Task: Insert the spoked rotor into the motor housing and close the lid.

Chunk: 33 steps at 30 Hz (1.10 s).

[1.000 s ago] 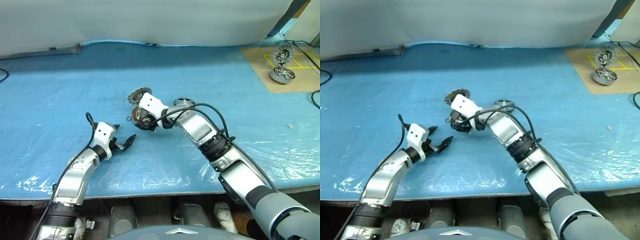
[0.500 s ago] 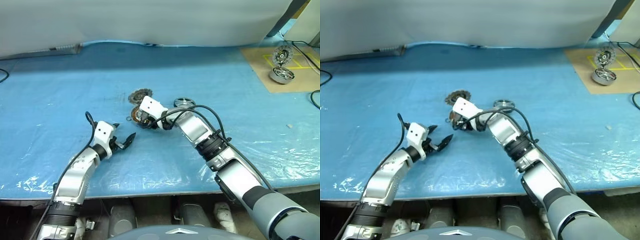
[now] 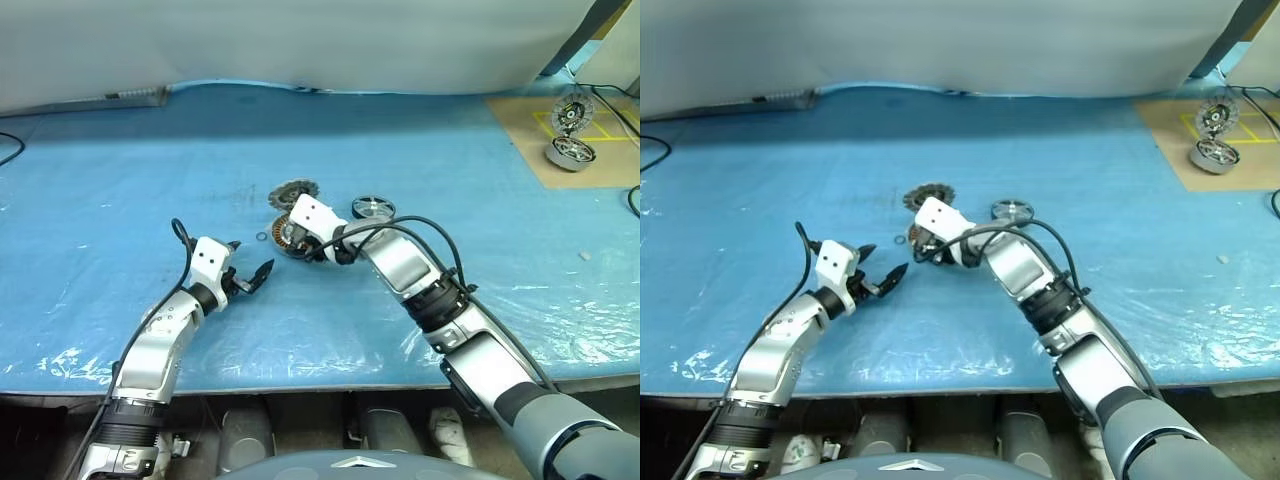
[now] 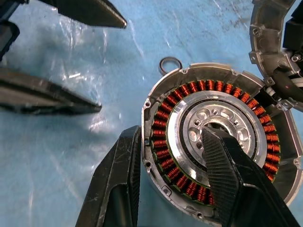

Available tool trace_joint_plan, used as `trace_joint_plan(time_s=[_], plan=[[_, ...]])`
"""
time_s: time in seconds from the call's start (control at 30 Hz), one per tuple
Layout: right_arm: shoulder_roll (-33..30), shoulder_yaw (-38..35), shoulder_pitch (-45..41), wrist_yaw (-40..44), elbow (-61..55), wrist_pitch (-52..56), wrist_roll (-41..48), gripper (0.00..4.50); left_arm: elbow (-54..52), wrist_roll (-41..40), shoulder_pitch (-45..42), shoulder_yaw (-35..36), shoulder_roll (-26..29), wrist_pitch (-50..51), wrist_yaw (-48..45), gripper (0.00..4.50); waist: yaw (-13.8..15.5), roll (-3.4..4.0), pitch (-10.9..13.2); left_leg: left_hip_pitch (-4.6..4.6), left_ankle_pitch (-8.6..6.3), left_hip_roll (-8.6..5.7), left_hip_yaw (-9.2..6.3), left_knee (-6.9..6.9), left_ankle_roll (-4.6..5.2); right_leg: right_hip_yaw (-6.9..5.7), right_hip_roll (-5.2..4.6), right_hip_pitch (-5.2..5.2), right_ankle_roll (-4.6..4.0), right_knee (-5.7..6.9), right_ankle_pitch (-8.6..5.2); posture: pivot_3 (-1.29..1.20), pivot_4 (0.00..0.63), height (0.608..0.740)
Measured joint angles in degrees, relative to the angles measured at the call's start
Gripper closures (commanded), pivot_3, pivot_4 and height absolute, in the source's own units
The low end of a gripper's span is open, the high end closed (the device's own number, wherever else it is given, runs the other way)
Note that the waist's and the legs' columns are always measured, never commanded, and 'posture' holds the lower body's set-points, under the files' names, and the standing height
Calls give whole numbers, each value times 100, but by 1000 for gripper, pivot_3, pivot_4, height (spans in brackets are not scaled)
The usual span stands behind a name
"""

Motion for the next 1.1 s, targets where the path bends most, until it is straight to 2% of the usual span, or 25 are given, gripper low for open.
trace_joint_plan(time_s=[0.3, 0.67, 0.83, 0.87, 0.93, 1.03, 1.1], plan=[[-541, -230, 638, -89, -1324, 1000, 143, 2912, 43, 0, -26, -12, -18, -3, -9, 0, 82, 1, -1, 23, 0, 0, 0, 1, 0, 3, -1, 19, 1, 1, -1, 0, 150, 740], [-635, -324, 662, -170, -1341, 962, 384, 2912, 147, 2, -141, -30, -27, -7, -102, 0, 93, 3, -3, 21, 0, -2, 0, 2, 0, 2, -3, 19, 1, 1, 0, 0, 150, 740], [-709, -751, 784, -224, -1614, 1303, 652, 2912, 150, 2, -144, -30, -24, -11, -107, 0, 80, 3, -2, 4, 0, -1, 0, -1, 0, 2, 0, 3, 2, -4, 0, 0, 150, 740], [-704, -896, 805, -264, -1700, 1451, 742, 2352, 150, 2, -145, -28, -23, -11, -109, 0, 75, 3, -2, -2, 0, 2, 0, -1, -1, 2, 2, -4, 2, -4, 0, 0, 150, 740], [-666, -1119, 807, -319, -1845, 1617, 863, 1910, 154, 2, -155, -24, -18, -11, -117, 0, 61, 4, -1, -8, 0, 2, 0, -3, -1, 3, 5, -15, 2, -3, 0, 0, 150, 740], [-677, -1347, 805, -378, -2251, 1648, 1045, 945, 182, 1, -232, -18, 1, -14, -128, 0, 53, 4, -2, -6, 1, 3, 0, -10, -1, 3, 7, -16, 2, -3, 0, 0, 150, 740], [-661, -1334, 859, -435, -2307, 1558, 1066, 945, 218, 1, -283, -16, 26, -24, -151, 0, 57, 4, -2, -5, 1, 3, 1, -8, -1, 3, 6, -16, 2, -3, 0, 0, 150, 740]])
